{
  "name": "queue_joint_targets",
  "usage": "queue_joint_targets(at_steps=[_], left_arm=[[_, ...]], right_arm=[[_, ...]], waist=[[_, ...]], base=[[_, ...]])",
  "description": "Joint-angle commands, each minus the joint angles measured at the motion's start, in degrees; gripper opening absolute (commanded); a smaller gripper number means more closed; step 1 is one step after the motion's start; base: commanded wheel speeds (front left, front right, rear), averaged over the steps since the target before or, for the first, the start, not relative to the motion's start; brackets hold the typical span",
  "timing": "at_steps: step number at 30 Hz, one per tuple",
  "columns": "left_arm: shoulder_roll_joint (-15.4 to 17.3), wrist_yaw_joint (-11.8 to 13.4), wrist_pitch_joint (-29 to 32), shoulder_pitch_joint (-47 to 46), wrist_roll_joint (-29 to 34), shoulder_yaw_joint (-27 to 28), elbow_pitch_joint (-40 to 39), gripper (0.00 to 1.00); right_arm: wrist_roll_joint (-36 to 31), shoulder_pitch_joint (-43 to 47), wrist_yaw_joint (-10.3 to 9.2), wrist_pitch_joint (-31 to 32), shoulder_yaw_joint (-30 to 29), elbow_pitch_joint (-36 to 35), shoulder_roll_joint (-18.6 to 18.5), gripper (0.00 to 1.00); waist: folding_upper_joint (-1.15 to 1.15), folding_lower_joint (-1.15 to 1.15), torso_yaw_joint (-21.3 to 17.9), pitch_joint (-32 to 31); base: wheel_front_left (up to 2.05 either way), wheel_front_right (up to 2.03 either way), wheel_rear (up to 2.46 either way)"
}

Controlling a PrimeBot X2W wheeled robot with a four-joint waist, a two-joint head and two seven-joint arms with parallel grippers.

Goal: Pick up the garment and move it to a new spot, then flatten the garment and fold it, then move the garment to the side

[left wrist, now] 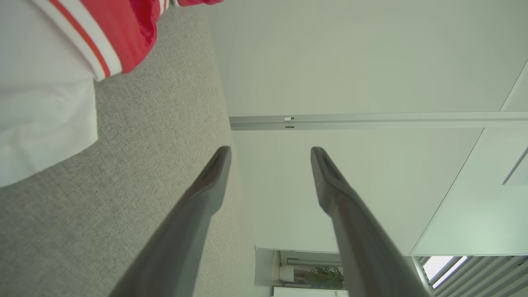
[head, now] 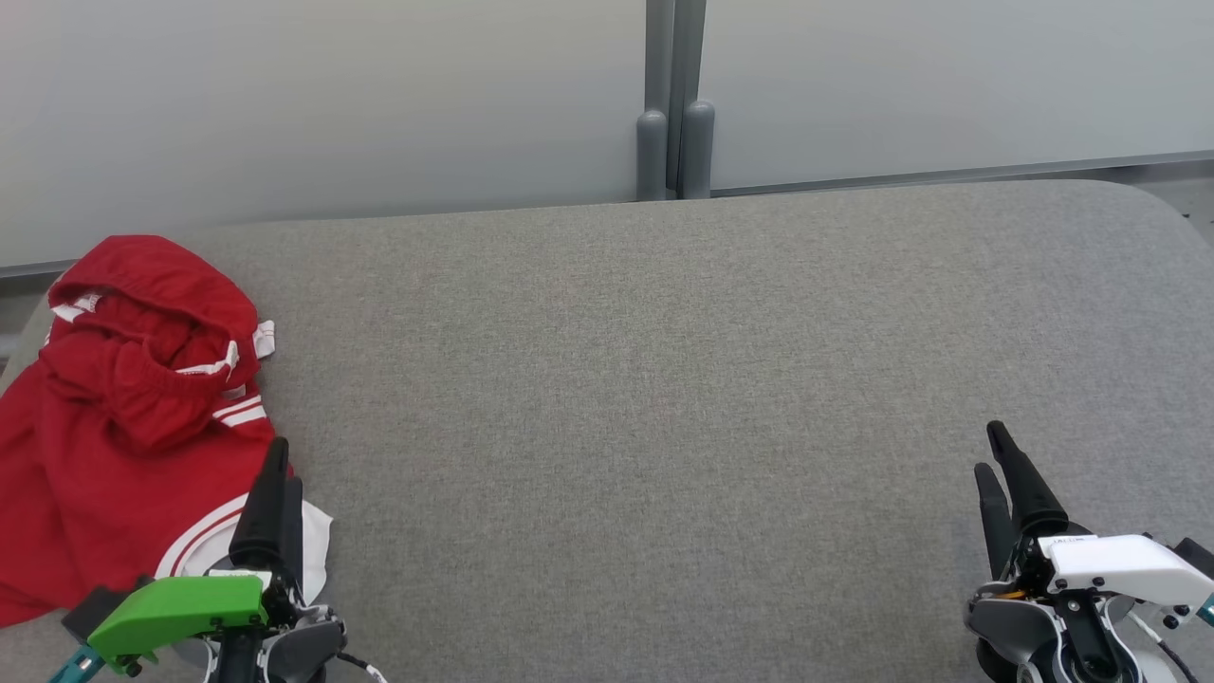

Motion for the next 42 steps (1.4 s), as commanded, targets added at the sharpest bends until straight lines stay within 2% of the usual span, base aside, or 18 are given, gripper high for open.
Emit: queue_joint_targets(at_steps=[1, 11, 21, 32, 42], left_arm=[[0.7, -0.2, -0.6, -0.4, 1.5, -0.6, -1.3, 1.00], [2.3, -0.3, -3.9, 0.1, 8.1, -3.0, -1.2, 1.00], [2.4, -0.3, -6.2, 0.8, 20.5, -2.5, -1.6, 1.00], [3.1, -0.3, -8.4, 1.5, 32.9, -2.9, -2.5, 1.00], [4.1, -0.4, -10.1, 2.0, 42.1, -3.7, -2.8, 1.00]], right_arm=[[-2.2, -0.5, 0.02, -0.7, 0.2, -1.4, -0.4, 1.00], [-17.2, 0.3, 0.02, -3.2, 0.8, -4.7, -0.4, 1.00], [-33.6, 1.1, 0.03, -5.4, 2.0, -7.9, -0.5, 1.00], [-46.1, 1.4, 0.03, -7.7, 3.6, -9.5, -1.1, 1.00], [-53.8, 1.9, 0.04, -9.4, 4.3, -9.5, -2.0, 1.00]], waist=[[0.07, 0.00, 0.0, 0.0], [0.13, 0.00, 0.1, 0.0], [0.18, 0.00, 0.2, 0.1], [0.24, 0.00, 0.3, 0.1], [0.29, 0.00, 0.7, 0.0]], base=[[0.00, 0.00, 0.00], [0.00, 0.00, 0.00], [0.00, 0.00, 0.00], [0.00, 0.00, 0.00], [0.00, 0.00, 0.00]])
